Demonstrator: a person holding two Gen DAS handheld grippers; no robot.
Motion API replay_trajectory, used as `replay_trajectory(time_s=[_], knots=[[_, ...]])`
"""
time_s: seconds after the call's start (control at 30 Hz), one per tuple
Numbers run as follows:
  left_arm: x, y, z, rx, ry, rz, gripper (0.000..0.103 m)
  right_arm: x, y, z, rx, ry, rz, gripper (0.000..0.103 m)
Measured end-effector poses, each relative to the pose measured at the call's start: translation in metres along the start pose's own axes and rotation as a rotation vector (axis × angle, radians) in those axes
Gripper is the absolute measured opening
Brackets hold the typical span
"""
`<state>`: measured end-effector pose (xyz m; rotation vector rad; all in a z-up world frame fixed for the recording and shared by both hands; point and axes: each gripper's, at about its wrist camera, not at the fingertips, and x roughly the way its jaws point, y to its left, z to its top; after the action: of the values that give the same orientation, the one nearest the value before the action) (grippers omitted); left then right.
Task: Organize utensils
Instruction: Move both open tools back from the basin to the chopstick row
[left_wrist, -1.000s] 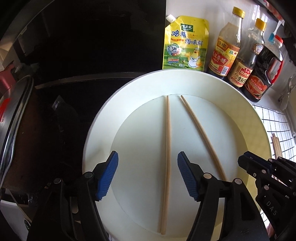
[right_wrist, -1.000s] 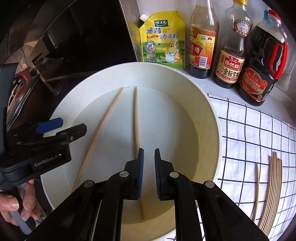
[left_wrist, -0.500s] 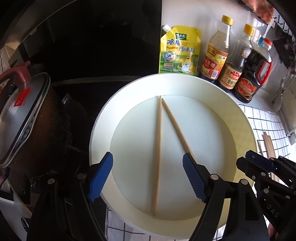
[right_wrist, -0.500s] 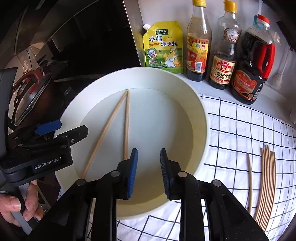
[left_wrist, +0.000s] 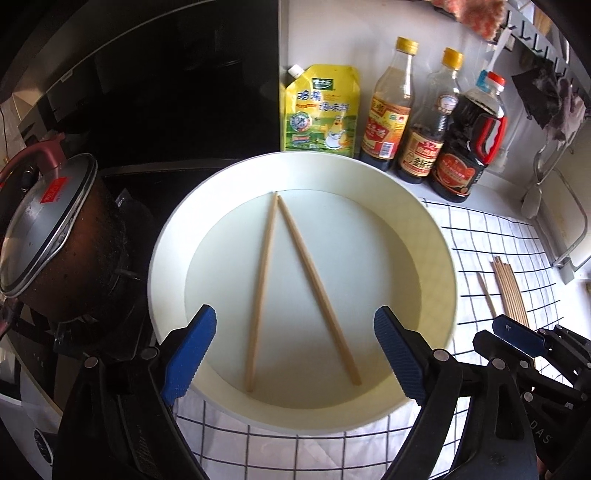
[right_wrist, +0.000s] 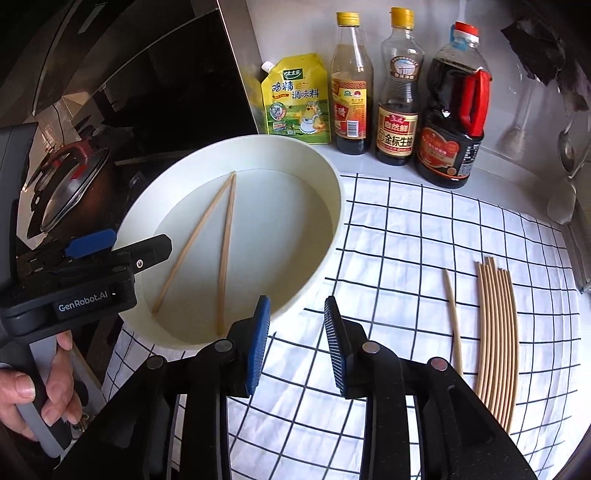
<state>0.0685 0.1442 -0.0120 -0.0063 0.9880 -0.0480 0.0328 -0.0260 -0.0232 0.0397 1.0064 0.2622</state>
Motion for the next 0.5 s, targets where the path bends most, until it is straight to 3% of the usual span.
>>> replay_trajectory(time_s=[0.5], knots=[[-0.024, -0.073, -0.011, 0.071, -0.019, -0.041, 0.09, -0.047, -0.066, -0.036, 0.07, -0.034, -0.049, 0.035]])
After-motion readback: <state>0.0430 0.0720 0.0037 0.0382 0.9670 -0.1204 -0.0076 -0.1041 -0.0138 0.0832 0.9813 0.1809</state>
